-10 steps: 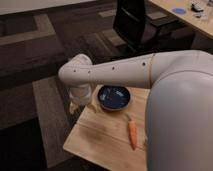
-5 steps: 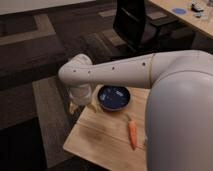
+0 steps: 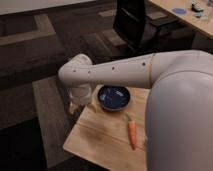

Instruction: Push the eraser across the table

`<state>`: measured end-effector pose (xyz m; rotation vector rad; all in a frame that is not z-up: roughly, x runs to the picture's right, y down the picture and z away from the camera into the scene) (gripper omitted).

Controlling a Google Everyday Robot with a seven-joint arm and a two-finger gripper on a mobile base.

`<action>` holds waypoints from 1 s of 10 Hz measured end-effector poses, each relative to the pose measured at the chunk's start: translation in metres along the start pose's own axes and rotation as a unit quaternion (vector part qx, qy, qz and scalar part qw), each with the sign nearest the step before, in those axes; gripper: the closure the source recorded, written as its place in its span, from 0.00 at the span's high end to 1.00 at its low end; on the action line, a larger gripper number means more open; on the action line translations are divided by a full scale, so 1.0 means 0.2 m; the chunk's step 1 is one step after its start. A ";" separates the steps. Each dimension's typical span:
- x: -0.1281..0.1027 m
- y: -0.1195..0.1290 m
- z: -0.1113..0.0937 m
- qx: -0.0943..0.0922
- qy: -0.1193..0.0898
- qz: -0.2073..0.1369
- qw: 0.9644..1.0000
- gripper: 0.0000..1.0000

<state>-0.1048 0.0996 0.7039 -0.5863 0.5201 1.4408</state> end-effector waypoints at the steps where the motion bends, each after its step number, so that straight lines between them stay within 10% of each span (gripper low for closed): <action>1: 0.00 -0.01 0.00 -0.003 -0.001 0.003 1.000 0.65; 10: 0.13 -0.90 -0.03 0.005 0.013 0.129 0.992 0.65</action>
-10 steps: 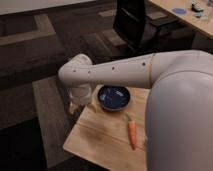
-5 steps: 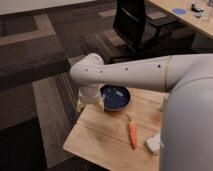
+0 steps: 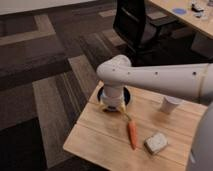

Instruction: Push the eraser across the table

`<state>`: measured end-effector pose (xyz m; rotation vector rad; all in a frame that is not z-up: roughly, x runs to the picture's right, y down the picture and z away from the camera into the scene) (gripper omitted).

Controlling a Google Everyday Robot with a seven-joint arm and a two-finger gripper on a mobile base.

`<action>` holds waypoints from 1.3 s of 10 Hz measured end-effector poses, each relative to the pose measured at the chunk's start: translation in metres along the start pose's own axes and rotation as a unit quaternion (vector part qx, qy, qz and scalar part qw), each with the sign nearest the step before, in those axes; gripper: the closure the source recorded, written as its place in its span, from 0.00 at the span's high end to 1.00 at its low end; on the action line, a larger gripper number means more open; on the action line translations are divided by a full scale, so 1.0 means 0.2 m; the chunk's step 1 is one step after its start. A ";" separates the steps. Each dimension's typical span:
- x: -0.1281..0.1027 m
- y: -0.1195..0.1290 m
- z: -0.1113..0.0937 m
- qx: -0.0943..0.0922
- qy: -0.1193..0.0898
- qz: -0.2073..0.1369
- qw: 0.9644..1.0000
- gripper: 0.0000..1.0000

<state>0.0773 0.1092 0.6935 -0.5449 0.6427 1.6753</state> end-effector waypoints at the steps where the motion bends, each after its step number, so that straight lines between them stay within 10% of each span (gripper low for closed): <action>1: 0.00 0.02 0.00 -0.002 -0.001 -0.003 1.000 0.65; 8: 0.00 0.01 0.00 -0.003 -0.001 -0.001 1.000 0.65; 13: -0.01 -0.31 0.12 -0.008 0.017 0.043 0.999 0.65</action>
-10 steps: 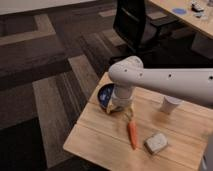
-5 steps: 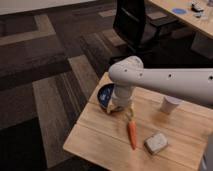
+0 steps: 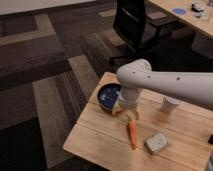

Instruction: Push the eraser across the table

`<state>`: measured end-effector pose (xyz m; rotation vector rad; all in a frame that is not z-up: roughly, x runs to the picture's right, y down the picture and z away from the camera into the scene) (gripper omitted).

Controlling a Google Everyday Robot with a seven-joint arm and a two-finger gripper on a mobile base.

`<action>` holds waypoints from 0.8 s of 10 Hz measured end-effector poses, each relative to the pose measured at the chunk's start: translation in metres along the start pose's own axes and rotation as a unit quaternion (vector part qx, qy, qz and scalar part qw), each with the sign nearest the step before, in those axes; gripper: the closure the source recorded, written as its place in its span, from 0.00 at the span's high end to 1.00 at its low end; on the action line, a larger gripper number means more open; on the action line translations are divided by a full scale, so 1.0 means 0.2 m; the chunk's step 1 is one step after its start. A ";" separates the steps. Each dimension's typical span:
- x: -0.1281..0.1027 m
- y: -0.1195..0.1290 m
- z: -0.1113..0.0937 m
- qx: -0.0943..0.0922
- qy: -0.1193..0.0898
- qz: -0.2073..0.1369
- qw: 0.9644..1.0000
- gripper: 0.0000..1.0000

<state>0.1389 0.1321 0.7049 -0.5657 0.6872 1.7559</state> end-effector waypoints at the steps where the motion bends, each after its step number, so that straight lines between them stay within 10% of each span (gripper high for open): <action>1: -0.01 -0.06 0.02 -0.002 0.002 -0.001 1.000 0.65; 5: 0.02 -0.52 0.10 0.028 0.015 0.022 0.999 0.65; 8: 0.02 -0.92 -0.02 0.087 -0.008 0.065 0.994 0.65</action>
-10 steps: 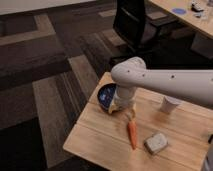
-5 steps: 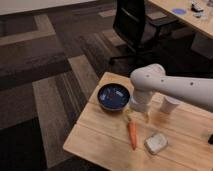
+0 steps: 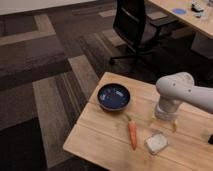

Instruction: Push the eraser across the table

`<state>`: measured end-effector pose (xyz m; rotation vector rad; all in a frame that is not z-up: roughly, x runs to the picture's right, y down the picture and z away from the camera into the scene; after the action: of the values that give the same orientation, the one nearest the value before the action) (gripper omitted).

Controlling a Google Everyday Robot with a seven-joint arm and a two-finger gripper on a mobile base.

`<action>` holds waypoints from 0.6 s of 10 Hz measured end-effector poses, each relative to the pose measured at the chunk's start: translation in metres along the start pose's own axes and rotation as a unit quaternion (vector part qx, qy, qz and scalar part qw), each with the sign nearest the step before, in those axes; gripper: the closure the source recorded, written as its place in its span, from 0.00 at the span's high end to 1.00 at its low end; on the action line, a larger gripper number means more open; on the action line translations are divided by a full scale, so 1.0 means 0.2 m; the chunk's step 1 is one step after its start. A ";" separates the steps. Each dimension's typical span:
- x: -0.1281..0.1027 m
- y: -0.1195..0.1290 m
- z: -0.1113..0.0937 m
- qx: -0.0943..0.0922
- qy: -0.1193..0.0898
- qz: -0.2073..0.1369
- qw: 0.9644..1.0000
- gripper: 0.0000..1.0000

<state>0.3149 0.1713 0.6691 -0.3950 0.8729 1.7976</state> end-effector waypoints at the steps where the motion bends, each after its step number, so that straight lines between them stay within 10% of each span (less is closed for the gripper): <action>1: 0.00 -0.03 0.00 0.003 -0.002 0.006 1.000 0.65; 6: 0.00 -0.01 -0.01 0.001 -0.001 0.004 1.000 0.65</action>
<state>0.3164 0.1705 0.6678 -0.3894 0.8748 1.8038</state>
